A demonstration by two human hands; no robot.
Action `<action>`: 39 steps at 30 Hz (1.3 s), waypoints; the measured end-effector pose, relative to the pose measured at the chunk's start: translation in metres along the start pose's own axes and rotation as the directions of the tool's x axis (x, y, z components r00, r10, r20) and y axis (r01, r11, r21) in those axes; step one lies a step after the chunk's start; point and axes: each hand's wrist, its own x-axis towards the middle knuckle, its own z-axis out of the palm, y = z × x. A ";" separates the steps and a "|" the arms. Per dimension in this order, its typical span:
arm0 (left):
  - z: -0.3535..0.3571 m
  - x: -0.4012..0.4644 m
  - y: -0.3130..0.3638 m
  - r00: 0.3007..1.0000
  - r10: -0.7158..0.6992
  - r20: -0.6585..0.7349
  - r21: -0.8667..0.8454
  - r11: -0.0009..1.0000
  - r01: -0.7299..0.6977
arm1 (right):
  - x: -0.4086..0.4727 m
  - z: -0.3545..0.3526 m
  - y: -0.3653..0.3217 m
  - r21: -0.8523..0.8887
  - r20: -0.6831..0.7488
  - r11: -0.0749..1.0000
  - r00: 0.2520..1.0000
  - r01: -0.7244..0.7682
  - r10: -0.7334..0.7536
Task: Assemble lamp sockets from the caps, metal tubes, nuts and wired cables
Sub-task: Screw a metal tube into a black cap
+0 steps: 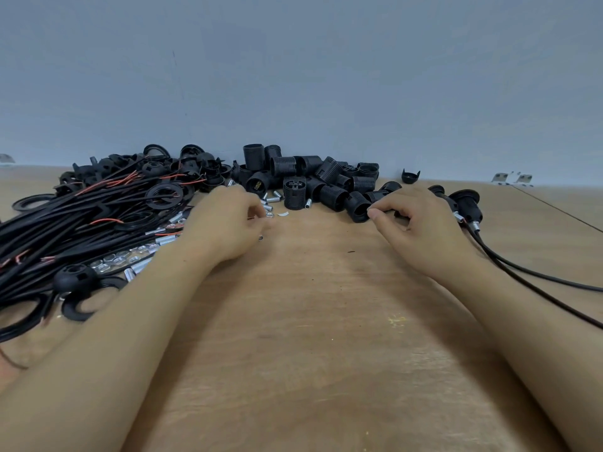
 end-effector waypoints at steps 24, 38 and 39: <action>0.036 0.003 0.037 0.997 -0.007 0.076 0.217 0.976 -0.010 | -0.005 0.013 -0.017 0.477 0.105 0.849 0.974 -0.228 0.203; 0.031 0.000 0.042 0.998 -0.015 -0.054 -0.281 0.960 -0.001 | -0.007 0.007 -0.003 0.565 0.113 0.737 0.919 -0.372 0.377; 0.032 -0.002 0.049 0.997 -0.049 -0.053 -0.430 0.902 0.022 | -0.006 0.006 -0.003 0.611 0.132 0.692 0.911 -0.385 0.390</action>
